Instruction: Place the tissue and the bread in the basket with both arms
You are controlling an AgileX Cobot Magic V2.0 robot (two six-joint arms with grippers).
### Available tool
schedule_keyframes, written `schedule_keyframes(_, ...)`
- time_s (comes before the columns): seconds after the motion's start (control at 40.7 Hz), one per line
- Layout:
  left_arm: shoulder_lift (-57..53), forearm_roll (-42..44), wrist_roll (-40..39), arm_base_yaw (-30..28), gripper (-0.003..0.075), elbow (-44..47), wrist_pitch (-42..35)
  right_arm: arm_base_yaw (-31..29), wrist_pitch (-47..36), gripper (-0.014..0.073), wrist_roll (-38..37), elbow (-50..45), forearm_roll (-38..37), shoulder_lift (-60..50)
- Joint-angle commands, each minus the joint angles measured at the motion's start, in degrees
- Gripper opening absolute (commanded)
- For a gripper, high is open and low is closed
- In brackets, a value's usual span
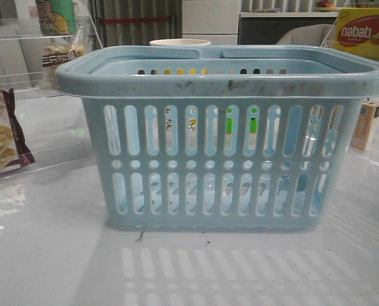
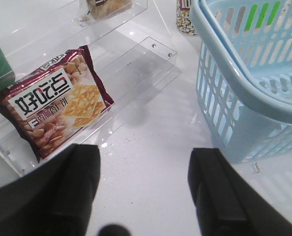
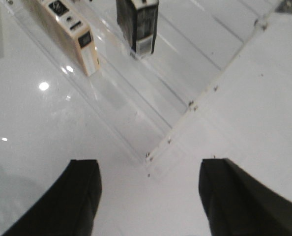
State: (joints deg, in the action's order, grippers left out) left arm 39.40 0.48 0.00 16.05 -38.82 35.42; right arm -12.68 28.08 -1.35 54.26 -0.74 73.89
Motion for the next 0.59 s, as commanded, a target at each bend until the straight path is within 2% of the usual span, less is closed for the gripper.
schedule_keyframes(0.0, 0.2, 0.1, 0.3, 0.5, 0.0412, -1.7, -4.8, -0.3, -5.9, 0.0539, -0.2, 5.8, -0.6, 3.8)
schedule_keyframes(0.295, 0.2, 0.1, 0.3, 0.5, 0.04, -1.7, -4.8, -0.1, -8.2, 0.0539, -0.2, 17.1, -0.6, 17.6)
schedule_keyframes(0.566, 0.2, 0.1, 0.3, 0.5, 0.04, -1.7, -4.8, -0.1, -12.1, 0.0539, -0.2, 22.8, -0.6, 25.0)
